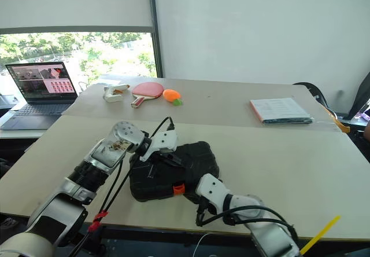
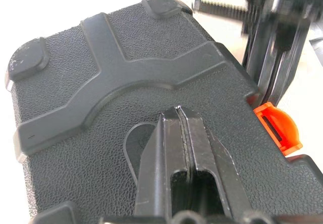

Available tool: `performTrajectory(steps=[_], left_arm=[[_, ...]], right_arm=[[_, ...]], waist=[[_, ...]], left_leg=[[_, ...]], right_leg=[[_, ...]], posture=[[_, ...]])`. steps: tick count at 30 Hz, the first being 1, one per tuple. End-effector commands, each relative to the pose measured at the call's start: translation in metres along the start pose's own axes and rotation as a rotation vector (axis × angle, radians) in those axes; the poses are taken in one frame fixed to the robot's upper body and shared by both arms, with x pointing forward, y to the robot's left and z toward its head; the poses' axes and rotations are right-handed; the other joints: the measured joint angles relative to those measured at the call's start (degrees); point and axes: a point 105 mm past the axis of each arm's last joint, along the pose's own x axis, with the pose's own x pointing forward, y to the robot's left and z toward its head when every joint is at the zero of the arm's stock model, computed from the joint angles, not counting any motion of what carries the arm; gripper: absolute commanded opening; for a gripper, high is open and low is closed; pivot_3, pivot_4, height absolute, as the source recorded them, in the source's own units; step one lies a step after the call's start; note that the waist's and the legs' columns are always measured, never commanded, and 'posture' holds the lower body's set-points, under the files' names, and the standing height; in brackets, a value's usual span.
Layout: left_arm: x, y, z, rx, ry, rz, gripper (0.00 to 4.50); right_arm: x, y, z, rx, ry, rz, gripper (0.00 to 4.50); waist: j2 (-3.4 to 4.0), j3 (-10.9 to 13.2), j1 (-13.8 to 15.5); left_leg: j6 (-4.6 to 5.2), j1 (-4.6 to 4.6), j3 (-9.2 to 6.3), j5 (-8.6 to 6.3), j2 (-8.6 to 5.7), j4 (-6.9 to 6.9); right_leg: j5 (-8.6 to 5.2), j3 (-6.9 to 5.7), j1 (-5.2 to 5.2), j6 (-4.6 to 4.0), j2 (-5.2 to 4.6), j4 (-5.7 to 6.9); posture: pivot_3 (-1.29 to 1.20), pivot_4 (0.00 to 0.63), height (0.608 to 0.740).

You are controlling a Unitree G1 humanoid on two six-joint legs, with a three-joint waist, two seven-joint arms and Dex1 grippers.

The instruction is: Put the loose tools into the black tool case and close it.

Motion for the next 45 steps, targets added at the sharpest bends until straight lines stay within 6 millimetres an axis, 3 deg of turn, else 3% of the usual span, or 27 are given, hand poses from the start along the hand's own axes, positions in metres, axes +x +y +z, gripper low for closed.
performTrajectory(steps=[1, 8, 12, 18, 29, 33, 37, 38, 41, 45], left_arm=[[0.015, -0.010, -0.035, -0.095, 0.111, -0.040, 0.01], [0.016, -0.007, -0.035, -0.089, 0.106, -0.030, 0.01], [0.016, -0.005, -0.034, -0.090, 0.102, -0.025, 0.01], [0.016, -0.005, -0.033, -0.093, 0.098, -0.021, 0.01], [0.019, -0.008, -0.040, -0.095, 0.117, -0.035, 0.01], [0.018, -0.009, -0.034, -0.099, 0.071, -0.035, 0.01], [-0.001, -0.001, -0.029, -0.173, 0.010, 0.035, 0.01], [-0.009, 0.002, -0.028, -0.191, -0.006, 0.059, 0.26], [-0.042, 0.006, -0.026, -0.251, -0.047, 0.131, 1.12], [-0.106, -0.011, -0.030, -0.274, -0.065, 0.217, 2.56]], right_arm=[[-0.005, -0.002, 0.018, -0.007, -0.062, 0.038, 0.00], [0.002, -0.001, 0.023, 0.005, -0.074, 0.102, 0.00], [0.009, -0.011, 0.015, -0.013, -0.041, 0.048, 0.00], [0.006, 0.001, 0.006, 0.000, -0.020, 0.094, 0.00], [0.016, -0.022, 0.013, 0.000, -0.075, -0.044, 0.00], [0.007, -0.021, 0.013, -0.011, -0.069, -0.030, 0.00], [-0.020, -0.018, 0.020, 0.004, -0.064, 0.005, 0.00], [-0.029, -0.016, 0.023, 0.012, -0.062, 0.019, 0.58], [-0.061, -0.017, 0.028, 0.036, -0.032, 0.036, 1.47], [-0.114, -0.034, 0.036, 0.067, 0.026, 0.019, 2.90]], waist=[[-0.01, -0.02, 0.07], [-0.04, -0.04, 0.23], [-0.07, -0.06, 0.14], [-0.08, -0.07, 0.21], [-0.13, -0.09, -0.03], [-0.13, -0.09, -0.06], [-0.12, -0.08, -0.02], [-0.12, -0.07, -0.02], [-0.13, -0.05, -0.48], [-0.08, 0.03, -1.65]], left_leg=[[0.00, 0.00, 0.00, 0.00, 0.00, 0.00], [0.00, 0.01, -0.01, 0.00, -0.01, 0.01], [0.00, 0.00, -0.01, 0.00, 0.01, 0.00], [0.00, -0.02, 0.00, 0.00, -0.01, -0.01], [0.00, 0.03, 0.00, 0.00, 0.01, -0.07], [0.00, 0.05, -0.01, 0.00, 0.02, -0.07], [0.00, -0.03, 0.00, 0.00, 0.02, -0.08], [0.00, -0.08, -0.01, 0.00, 0.01, -0.13], [0.00, -0.20, -0.02, 0.00, 0.02, -0.37], [0.00, -0.42, -0.04, 0.00, 0.02, -0.78]], right_leg=[[0.00, 0.00, 0.01, 0.00, 0.00, -0.01], [0.00, -0.02, 0.04, 0.01, -0.02, -0.04], [0.00, -0.02, 0.03, 0.01, -0.02, -0.09], [0.00, -0.02, 0.03, 0.01, -0.04, -0.13], [0.01, -0.01, 0.02, 0.00, -0.03, -0.15], [0.02, 0.00, 0.02, -0.04, -0.03, -0.13], [0.02, 0.00, -0.03, -0.01, -0.03, -0.15], [0.01, 0.00, -0.08, 0.00, -0.04, -0.18], [-0.02, 0.02, -0.25, -0.02, -0.02, -0.25], [-0.10, 0.07, -0.79, -0.22, 0.01, -0.12]], posture=[[0.00, 0.150, 0.737], [0.00, 0.150, 0.737], [0.00, 0.150, 0.737], [0.00, 0.150, 0.737], [0.00, 0.150, 0.737], [0.00, 0.150, 0.737], [0.00, 0.150, 0.737], [0.00, 0.150, 0.737], [0.00, 0.150, 0.737], [0.00, 0.150, 0.737]])
